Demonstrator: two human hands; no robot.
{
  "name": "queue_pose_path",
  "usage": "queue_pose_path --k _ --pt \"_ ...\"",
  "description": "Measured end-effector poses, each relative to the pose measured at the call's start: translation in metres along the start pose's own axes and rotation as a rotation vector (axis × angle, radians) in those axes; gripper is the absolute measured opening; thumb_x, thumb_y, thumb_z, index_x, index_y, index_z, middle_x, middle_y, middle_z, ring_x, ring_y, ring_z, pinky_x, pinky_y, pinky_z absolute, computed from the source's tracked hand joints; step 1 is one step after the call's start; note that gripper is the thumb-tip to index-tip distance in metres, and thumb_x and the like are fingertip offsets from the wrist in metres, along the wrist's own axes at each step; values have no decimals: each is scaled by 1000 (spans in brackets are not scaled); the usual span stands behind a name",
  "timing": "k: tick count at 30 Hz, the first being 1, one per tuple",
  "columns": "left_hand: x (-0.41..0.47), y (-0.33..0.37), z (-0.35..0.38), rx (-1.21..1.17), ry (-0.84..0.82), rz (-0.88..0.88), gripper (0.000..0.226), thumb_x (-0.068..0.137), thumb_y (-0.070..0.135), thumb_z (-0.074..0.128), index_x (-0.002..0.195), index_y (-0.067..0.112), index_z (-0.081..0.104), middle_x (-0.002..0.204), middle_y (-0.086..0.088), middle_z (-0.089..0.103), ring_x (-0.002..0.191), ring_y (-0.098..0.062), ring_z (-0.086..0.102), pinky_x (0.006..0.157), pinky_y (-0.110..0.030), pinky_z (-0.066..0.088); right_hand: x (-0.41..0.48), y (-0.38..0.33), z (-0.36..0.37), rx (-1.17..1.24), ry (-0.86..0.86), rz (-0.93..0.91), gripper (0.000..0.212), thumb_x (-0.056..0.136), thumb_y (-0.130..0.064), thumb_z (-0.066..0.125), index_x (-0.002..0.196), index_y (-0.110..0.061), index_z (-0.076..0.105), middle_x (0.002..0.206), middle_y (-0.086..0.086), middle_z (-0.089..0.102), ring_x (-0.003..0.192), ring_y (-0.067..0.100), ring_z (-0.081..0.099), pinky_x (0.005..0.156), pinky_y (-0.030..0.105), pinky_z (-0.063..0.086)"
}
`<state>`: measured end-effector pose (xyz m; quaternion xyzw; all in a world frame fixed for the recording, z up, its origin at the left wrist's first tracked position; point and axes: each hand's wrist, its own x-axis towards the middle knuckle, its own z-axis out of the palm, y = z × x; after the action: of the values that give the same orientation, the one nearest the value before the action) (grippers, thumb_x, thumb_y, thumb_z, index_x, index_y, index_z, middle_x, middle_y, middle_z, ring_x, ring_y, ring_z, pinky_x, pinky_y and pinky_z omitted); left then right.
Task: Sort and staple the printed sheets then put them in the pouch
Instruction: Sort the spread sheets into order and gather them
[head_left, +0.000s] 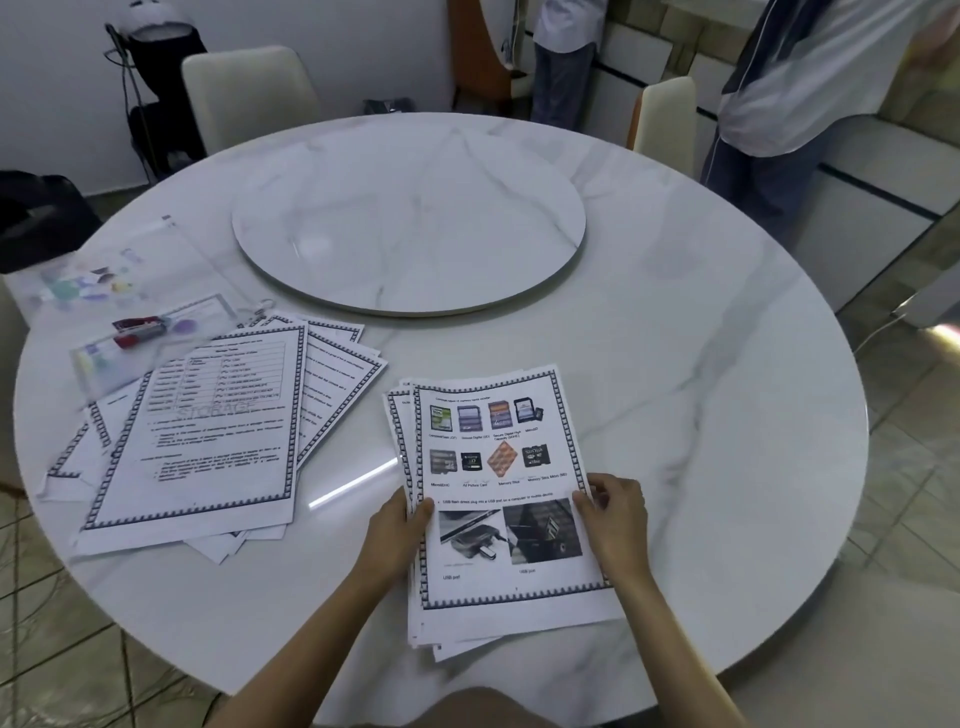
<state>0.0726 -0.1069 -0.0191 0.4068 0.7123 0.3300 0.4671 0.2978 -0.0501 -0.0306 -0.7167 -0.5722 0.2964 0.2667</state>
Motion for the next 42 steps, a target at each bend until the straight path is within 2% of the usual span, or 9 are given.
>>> queue_pose_path --k 5,10,15,21,26,28,34,38,42 --pt "4 6 7 -28 -68 17 35 91 24 55 123 22 42 122 -2 62 96 -20 66 86 -38 54 4 1 -10 34 -60 27 28 88 -12 57 115 -7 59 111 11 59 89 15 51 80 19 35" --pt "5 16 9 -46 -93 132 34 94 22 47 126 27 36 118 4 60 84 -5 68 71 -20 56 8 1 -22 231 -97 134 35 91 -19 56 123 -6 53 100 4 58 95 17 53 87 24 40" --pt "-2 31 7 -139 -74 216 32 95 18 45 125 27 37 108 17 58 85 13 62 64 -7 49 15 -4 -30 333 -189 120 18 93 -27 51 93 -11 59 88 3 65 76 13 59 67 27 49" --pt "-4 56 3 -128 113 361 32 95 15 44 122 30 36 106 24 52 88 14 55 74 3 42 21 -28 -31 464 -5 -59 6 94 -17 48 92 -17 54 88 -4 65 85 20 61 77 37 49" --pt "-5 82 0 -226 234 457 36 93 16 48 127 23 40 110 18 56 91 14 58 78 -2 46 17 -56 -43 620 134 -234 19 95 -6 44 77 -13 39 76 4 54 72 8 48 70 22 42" --pt "-6 85 1 -287 232 484 38 91 20 49 127 25 38 111 24 54 95 23 53 76 2 43 15 -60 -47 674 153 -274 26 95 -5 43 73 -15 34 71 -2 45 66 3 40 62 14 37" --pt "-8 57 12 -372 210 433 62 69 70 54 119 36 42 110 31 61 106 12 55 76 -3 46 3 -48 -38 718 45 -237 19 96 -14 43 78 -19 47 71 -20 56 66 -6 48 63 9 40" --pt "-11 45 23 -363 215 355 26 87 45 52 111 40 44 103 31 64 100 14 56 76 -3 45 0 -37 -29 699 2 -195 20 97 -19 42 79 -15 50 70 -18 58 66 -4 49 61 9 40" --pt "-11 51 29 -347 247 341 18 95 17 45 111 25 46 105 20 60 90 18 57 69 -2 45 12 -34 -36 639 36 -173 30 95 -16 46 65 -14 45 61 -10 49 57 -1 40 52 11 33"
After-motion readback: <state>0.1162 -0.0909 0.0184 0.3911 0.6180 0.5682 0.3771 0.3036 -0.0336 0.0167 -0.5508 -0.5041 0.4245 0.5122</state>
